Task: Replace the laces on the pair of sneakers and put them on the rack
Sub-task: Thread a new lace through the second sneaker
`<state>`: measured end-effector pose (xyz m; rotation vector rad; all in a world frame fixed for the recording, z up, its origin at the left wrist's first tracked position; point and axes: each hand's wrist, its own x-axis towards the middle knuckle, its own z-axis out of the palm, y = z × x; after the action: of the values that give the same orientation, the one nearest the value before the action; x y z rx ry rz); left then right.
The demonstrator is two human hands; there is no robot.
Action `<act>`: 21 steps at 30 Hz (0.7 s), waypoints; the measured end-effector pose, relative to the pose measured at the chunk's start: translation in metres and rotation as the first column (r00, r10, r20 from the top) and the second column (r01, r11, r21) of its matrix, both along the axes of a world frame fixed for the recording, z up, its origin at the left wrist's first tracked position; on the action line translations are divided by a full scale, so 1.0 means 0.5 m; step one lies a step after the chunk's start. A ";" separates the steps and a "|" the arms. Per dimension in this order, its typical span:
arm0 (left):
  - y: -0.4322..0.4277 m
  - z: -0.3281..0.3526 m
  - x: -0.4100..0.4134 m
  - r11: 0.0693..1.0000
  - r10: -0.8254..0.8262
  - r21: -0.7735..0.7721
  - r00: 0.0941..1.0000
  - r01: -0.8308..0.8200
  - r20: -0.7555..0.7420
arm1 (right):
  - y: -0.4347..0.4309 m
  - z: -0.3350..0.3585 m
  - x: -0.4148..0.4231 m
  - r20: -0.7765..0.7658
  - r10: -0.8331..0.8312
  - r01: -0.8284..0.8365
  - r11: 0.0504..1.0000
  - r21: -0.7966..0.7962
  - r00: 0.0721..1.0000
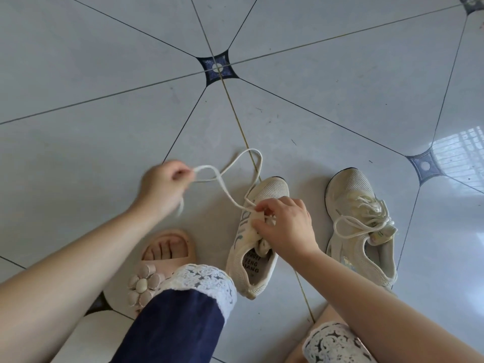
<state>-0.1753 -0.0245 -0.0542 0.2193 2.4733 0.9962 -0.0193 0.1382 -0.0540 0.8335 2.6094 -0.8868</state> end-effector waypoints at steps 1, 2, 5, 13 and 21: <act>0.017 0.002 0.026 0.988 -0.155 0.003 0.987 0.155 0.052 | 0.000 0.000 0.000 0.002 -0.003 0.003 1.000 -0.005 1.000; 0.035 0.001 0.052 0.962 -0.272 0.015 0.957 0.272 0.096 | -0.001 0.000 -0.001 0.002 -0.007 0.008 1.000 -0.009 1.000; 0.080 -0.010 0.103 0.924 -0.383 0.068 0.902 0.377 0.199 | -0.002 -0.002 -0.001 0.000 -0.005 0.005 1.000 -0.011 1.000; 0.114 -0.032 0.123 0.843 -0.520 -0.083 0.846 0.531 0.121 | 0.001 -0.007 0.004 -0.008 0.000 0.000 1.000 0.011 1.000; 0.008 -0.035 0.020 0.884 -0.386 -0.297 0.922 0.360 -0.032 | 0.006 -0.001 0.004 -0.013 0.019 -0.019 1.000 0.003 1.000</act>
<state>-0.1655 -0.0205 -0.0717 0.6309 2.4848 0.4690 -0.0172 0.1411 -0.0546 0.8056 2.6258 -0.8859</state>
